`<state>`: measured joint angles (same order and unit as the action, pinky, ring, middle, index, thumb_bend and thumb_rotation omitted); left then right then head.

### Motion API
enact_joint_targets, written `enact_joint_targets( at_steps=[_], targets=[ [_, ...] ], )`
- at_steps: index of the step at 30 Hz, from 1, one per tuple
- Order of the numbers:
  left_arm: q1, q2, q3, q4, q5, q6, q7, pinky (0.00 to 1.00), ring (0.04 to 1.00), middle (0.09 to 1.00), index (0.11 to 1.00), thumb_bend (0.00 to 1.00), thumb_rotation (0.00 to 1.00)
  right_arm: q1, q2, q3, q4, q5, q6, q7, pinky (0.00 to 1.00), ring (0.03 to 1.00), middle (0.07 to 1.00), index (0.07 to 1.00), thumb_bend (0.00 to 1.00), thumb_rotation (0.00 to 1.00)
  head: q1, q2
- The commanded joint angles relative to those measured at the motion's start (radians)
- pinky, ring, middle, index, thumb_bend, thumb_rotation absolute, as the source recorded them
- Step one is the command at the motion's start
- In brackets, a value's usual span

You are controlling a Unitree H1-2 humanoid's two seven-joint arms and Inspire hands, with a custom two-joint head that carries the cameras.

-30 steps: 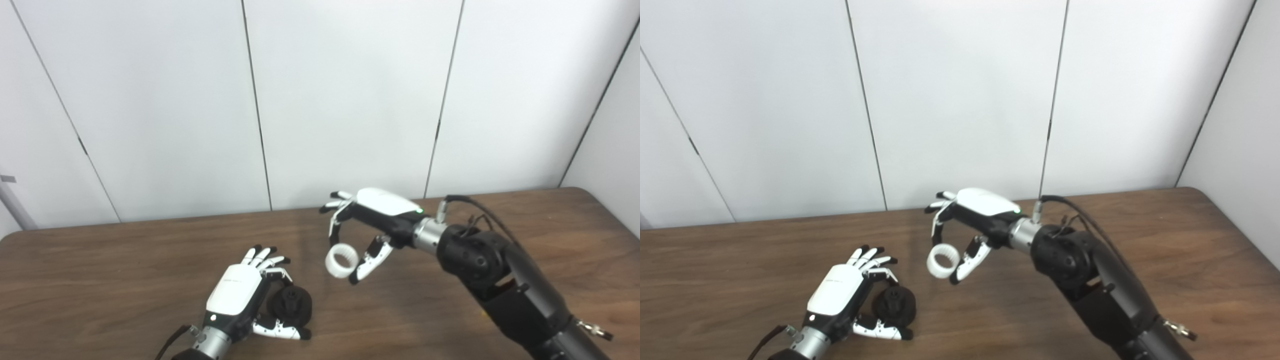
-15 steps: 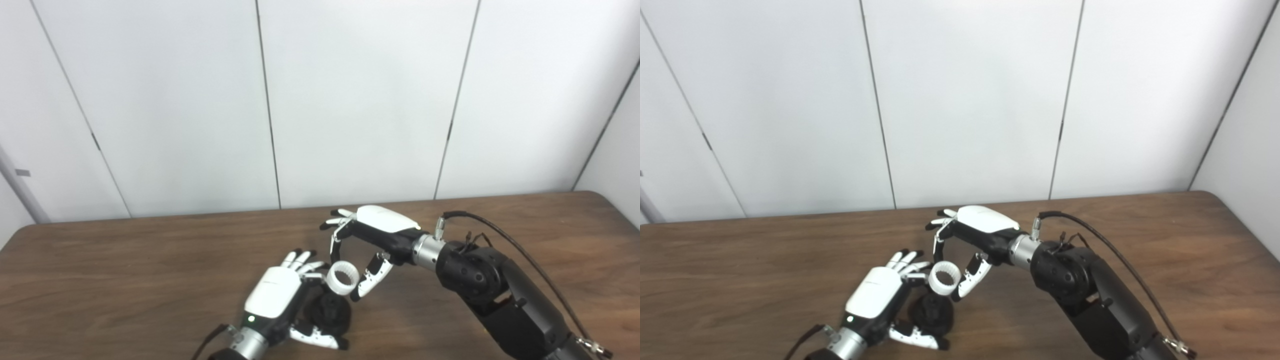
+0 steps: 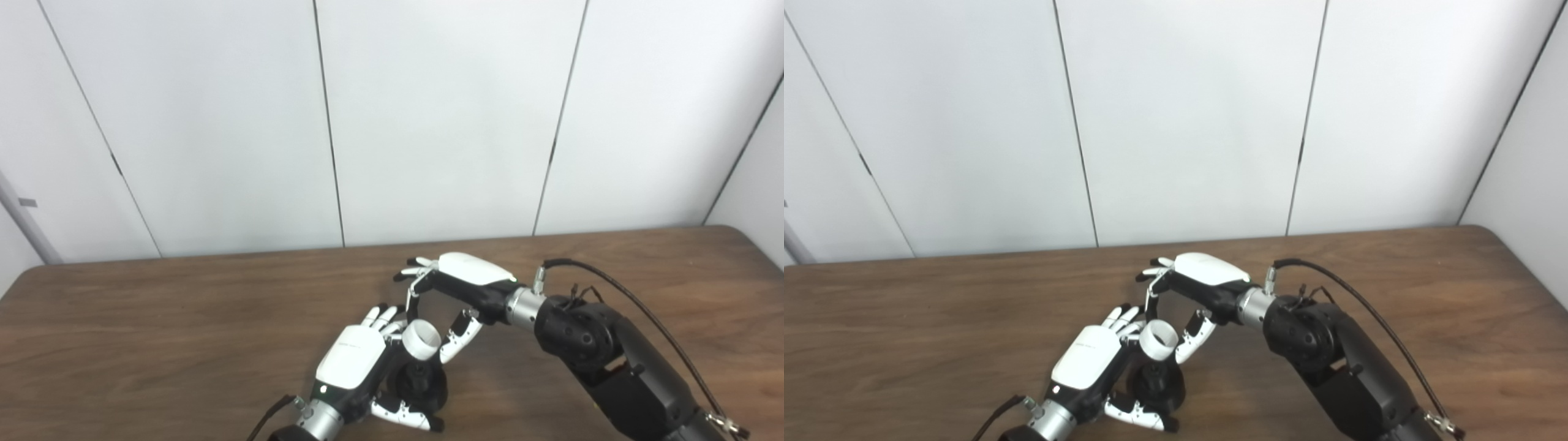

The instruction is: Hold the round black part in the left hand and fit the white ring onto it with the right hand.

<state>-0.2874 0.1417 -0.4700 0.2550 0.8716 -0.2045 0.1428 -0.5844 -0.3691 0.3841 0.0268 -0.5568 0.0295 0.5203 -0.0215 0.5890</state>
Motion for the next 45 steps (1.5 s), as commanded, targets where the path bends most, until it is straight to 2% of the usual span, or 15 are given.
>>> enact_joint_targets(
  at_steps=[1, 7, 17, 23, 31, 45],
  targets=[
    [0.131, -0.019, -0.034, 0.052, -0.021, -0.001, 0.018, 1.00, 0.963, 0.851, 0.479, 0.52, 0.05, -0.027, 0.003, -0.001, -0.031, 0.015, -0.018, 0.001, 0.98, 1.000, 0.909, 0.475, 0.52, 0.13, -0.003, 0.005],
    [0.129, -0.017, -0.030, 0.046, -0.019, 0.002, 0.011, 1.00, 0.959, 0.845, 0.479, 0.52, 0.05, -0.016, 0.006, -0.002, -0.037, 0.029, -0.013, 0.009, 0.98, 1.000, 0.909, 0.475, 0.52, 0.13, -0.014, 0.015],
    [0.114, -0.010, -0.029, 0.063, -0.020, -0.001, 0.003, 1.00, 0.964, 0.848, 0.479, 0.52, 0.05, -0.010, -0.007, -0.007, -0.062, 0.028, 0.008, 0.024, 0.99, 1.000, 0.911, 0.476, 0.52, 0.13, -0.027, 0.005],
    [0.108, -0.010, -0.030, 0.084, -0.012, -0.012, 0.025, 1.00, 0.957, 0.841, 0.478, 0.52, 0.05, -0.021, -0.019, -0.017, -0.065, 0.026, 0.010, 0.029, 1.00, 1.000, 0.915, 0.478, 0.52, 0.13, -0.033, -0.002],
    [0.101, -0.003, -0.034, 0.097, -0.012, -0.009, 0.020, 1.00, 0.963, 0.842, 0.478, 0.52, 0.05, -0.028, -0.048, -0.034, -0.080, 0.034, -0.007, 0.026, 0.98, 1.000, 0.909, 0.476, 0.52, 0.13, -0.042, -0.010],
    [0.093, 0.006, -0.035, 0.122, -0.017, -0.019, 0.031, 1.00, 0.961, 0.837, 0.479, 0.52, 0.05, -0.048, -0.086, -0.097, -0.129, 0.062, 0.008, 0.028, 1.00, 1.000, 0.904, 0.476, 0.52, 0.13, -0.056, -0.025]
  ],
)
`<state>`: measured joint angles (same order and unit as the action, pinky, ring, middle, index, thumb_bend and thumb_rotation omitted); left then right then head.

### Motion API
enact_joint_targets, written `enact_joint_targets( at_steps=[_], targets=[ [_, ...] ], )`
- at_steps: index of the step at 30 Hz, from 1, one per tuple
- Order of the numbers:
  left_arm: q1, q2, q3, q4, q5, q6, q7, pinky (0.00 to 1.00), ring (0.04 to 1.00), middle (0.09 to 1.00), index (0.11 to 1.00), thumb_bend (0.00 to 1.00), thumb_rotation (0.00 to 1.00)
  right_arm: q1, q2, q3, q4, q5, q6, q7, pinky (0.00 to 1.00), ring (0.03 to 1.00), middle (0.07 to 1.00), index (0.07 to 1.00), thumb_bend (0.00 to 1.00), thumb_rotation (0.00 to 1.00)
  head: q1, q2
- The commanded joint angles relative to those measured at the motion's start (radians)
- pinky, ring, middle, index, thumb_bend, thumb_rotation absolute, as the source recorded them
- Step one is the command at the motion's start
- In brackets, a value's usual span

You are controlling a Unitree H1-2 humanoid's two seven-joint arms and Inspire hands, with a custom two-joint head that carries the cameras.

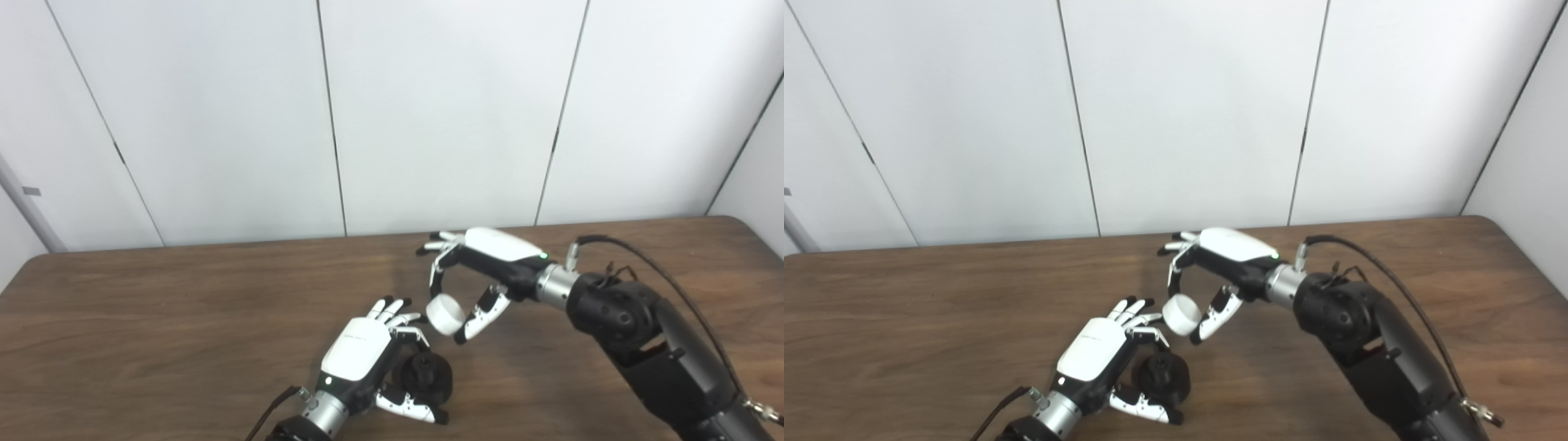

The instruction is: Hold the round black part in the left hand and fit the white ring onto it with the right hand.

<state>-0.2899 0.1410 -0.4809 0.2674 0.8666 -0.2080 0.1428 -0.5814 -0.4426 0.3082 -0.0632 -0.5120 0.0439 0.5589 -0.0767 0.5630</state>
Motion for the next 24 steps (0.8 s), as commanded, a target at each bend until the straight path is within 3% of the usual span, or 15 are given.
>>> enact_joint_targets(
  at_steps=[1, 10, 14, 24],
  targets=[
    [0.095, 0.006, -0.025, 0.112, -0.011, -0.016, 0.033, 1.00, 0.961, 0.836, 0.479, 0.52, 0.05, -0.050, -0.013, -0.025, -0.045, 0.019, -0.007, -0.011, 1.00, 1.000, 0.903, 0.476, 0.52, 0.12, -0.001, 0.001],
    [0.090, 0.006, -0.027, 0.115, -0.004, -0.010, 0.036, 1.00, 0.961, 0.842, 0.479, 0.52, 0.05, -0.025, -0.023, -0.027, -0.110, 0.028, 0.014, 0.011, 0.99, 1.000, 0.904, 0.476, 0.52, 0.13, -0.004, 0.005],
    [0.089, 0.007, -0.027, 0.110, -0.004, -0.004, 0.032, 1.00, 0.963, 0.844, 0.479, 0.52, 0.05, -0.007, -0.024, -0.026, -0.128, 0.036, -0.007, 0.010, 0.98, 1.000, 0.905, 0.476, 0.52, 0.13, -0.006, 0.009],
    [0.089, 0.010, -0.027, 0.096, -0.005, 0.002, 0.020, 1.00, 0.970, 0.846, 0.480, 0.52, 0.05, 0.032, -0.037, -0.006, -0.203, 0.032, 0.043, 0.076, 0.98, 1.000, 0.908, 0.475, 0.52, 0.13, -0.010, 0.022]
  ],
)
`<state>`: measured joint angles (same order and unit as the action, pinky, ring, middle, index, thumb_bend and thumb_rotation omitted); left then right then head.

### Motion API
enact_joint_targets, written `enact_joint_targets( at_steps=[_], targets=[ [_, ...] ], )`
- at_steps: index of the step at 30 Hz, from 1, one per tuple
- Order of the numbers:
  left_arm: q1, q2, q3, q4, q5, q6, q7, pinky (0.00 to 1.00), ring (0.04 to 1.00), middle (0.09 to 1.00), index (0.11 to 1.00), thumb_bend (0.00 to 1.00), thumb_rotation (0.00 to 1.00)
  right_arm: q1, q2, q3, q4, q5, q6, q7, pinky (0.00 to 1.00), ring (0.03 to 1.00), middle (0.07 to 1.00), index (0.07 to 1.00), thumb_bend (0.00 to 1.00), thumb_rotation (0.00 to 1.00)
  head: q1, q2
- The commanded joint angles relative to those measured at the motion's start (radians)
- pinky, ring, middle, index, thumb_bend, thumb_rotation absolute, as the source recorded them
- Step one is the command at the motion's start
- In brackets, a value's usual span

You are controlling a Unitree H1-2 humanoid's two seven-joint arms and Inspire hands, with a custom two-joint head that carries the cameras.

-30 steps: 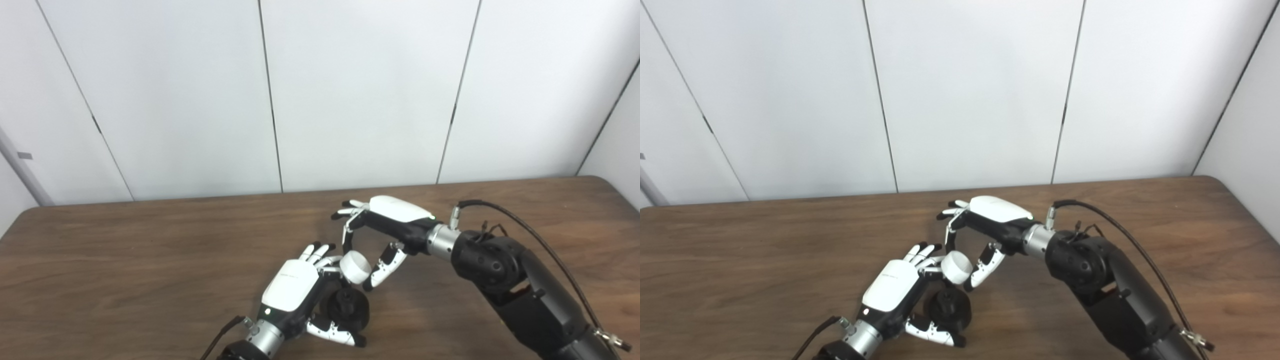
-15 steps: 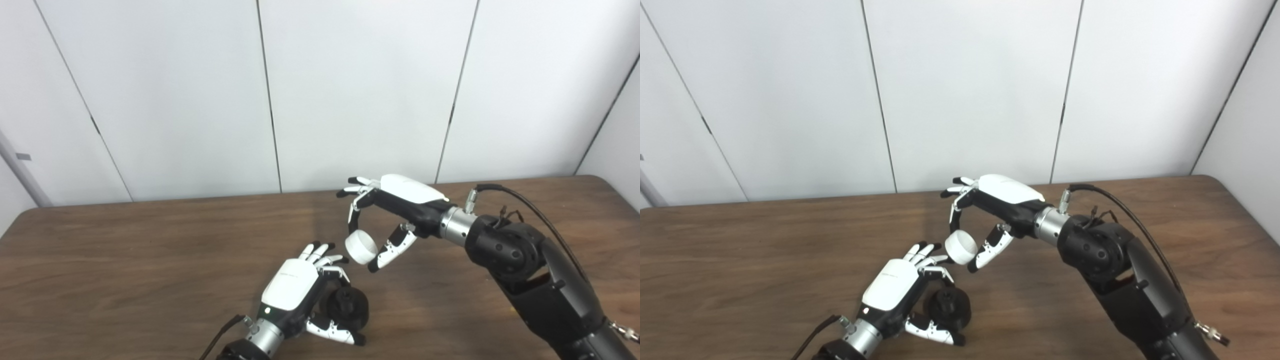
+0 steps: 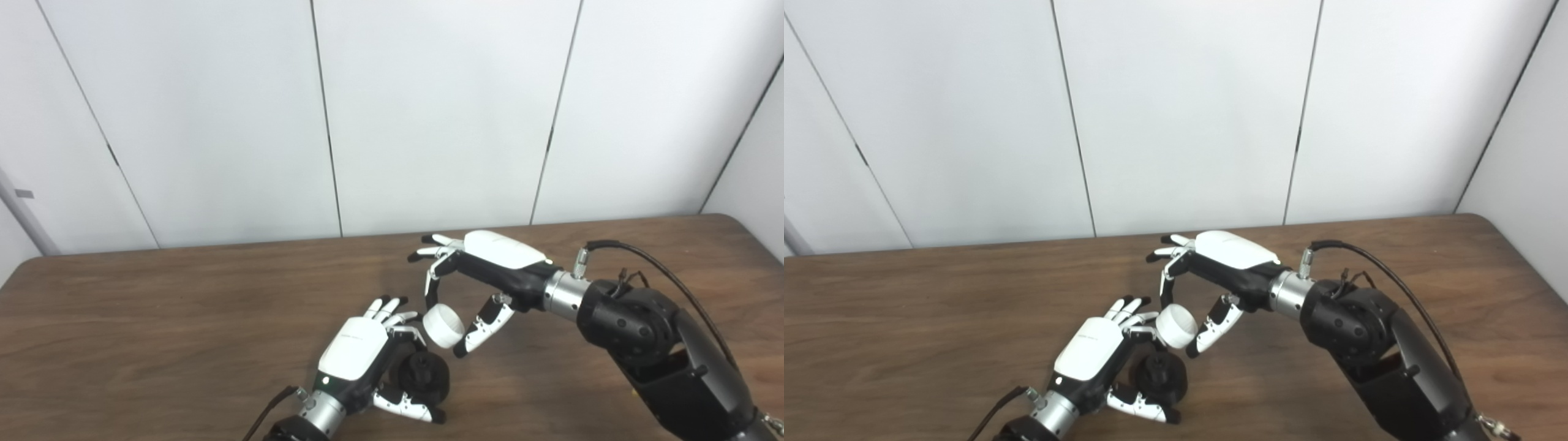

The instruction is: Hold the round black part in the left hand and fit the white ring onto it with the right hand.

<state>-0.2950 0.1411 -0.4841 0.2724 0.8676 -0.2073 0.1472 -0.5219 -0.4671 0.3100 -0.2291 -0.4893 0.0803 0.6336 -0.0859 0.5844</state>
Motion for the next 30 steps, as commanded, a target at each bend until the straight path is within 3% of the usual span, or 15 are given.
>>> enact_joint_targets(
  at_steps=[1, 16, 30],
  targets=[
    [0.095, 0.010, -0.023, 0.089, -0.006, 0.003, 0.015, 1.00, 0.969, 0.845, 0.480, 0.52, 0.05, -0.026, -0.015, -0.005, -0.041, 0.008, 0.012, 0.009, 0.98, 1.000, 0.910, 0.475, 0.52, 0.13, -0.001, 0.003],
    [0.105, 0.003, -0.022, 0.061, -0.008, 0.014, 0.009, 1.00, 0.967, 0.845, 0.479, 0.52, 0.05, -0.018, -0.015, 0.021, -0.043, 0.004, 0.011, 0.052, 0.98, 1.000, 0.906, 0.474, 0.52, 0.13, 0.008, 0.023],
    [0.131, 0.003, -0.024, 0.010, -0.012, 0.023, -0.014, 1.00, 0.964, 0.848, 0.479, 0.52, 0.05, -0.006, 0.016, 0.052, -0.001, 0.004, -0.022, 0.035, 0.99, 1.000, 0.908, 0.474, 0.52, 0.13, 0.020, 0.039]
  ],
)
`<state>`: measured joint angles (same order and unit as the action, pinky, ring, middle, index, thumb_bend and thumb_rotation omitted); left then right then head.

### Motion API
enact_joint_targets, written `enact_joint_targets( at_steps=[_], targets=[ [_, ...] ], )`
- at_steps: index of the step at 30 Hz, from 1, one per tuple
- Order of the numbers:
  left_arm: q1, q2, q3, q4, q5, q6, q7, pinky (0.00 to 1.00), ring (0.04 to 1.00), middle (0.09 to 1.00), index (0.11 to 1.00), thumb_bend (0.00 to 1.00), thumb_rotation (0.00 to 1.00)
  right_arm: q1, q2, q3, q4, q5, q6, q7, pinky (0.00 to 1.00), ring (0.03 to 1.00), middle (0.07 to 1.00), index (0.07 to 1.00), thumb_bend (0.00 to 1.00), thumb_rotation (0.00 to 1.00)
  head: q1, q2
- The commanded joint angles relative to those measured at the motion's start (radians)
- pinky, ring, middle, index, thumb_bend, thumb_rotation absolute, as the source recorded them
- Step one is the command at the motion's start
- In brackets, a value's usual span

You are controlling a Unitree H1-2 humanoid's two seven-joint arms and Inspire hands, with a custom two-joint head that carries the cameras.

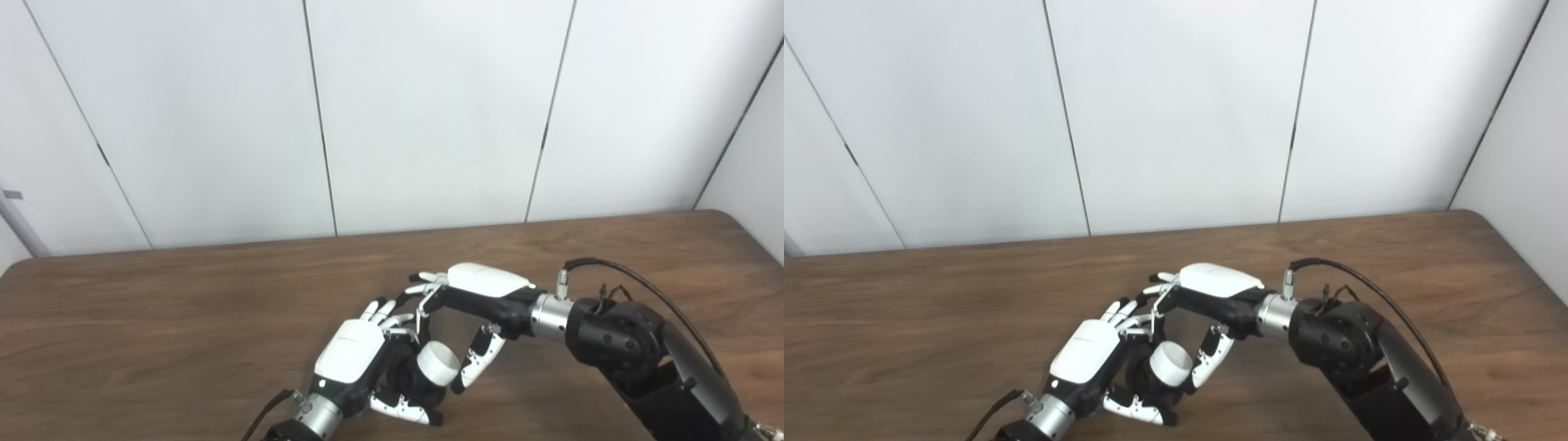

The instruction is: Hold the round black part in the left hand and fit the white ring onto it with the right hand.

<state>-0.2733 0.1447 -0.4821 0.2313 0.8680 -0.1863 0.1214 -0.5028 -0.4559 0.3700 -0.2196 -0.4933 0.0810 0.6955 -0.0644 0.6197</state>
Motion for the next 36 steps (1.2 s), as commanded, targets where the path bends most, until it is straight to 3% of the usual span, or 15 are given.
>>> enact_joint_targets(
  at_steps=[1, 17, 36],
  targets=[
    [0.111, 0.000, -0.027, 0.049, -0.010, 0.002, 0.012, 1.00, 0.963, 0.848, 0.479, 0.52, 0.05, -0.025, 0.007, -0.007, -0.009, 0.007, -0.022, -0.027, 1.00, 1.000, 0.910, 0.474, 0.52, 0.13, -0.003, 0.004],
    [0.122, 0.026, -0.048, 0.016, -0.010, 0.005, -0.034, 1.00, 0.974, 0.857, 0.479, 0.52, 0.05, -0.024, 0.033, 0.004, 0.029, -0.012, -0.073, -0.059, 0.99, 1.000, 0.912, 0.473, 0.52, 0.13, -0.002, 0.004],
    [0.137, 0.031, -0.052, -0.030, -0.023, 0.013, -0.062, 1.00, 0.970, 0.854, 0.479, 0.52, 0.05, -0.018, 0.026, 0.003, 0.017, -0.016, -0.073, -0.050, 0.98, 1.000, 0.908, 0.474, 0.52, 0.13, -0.005, 0.013]
  ],
)
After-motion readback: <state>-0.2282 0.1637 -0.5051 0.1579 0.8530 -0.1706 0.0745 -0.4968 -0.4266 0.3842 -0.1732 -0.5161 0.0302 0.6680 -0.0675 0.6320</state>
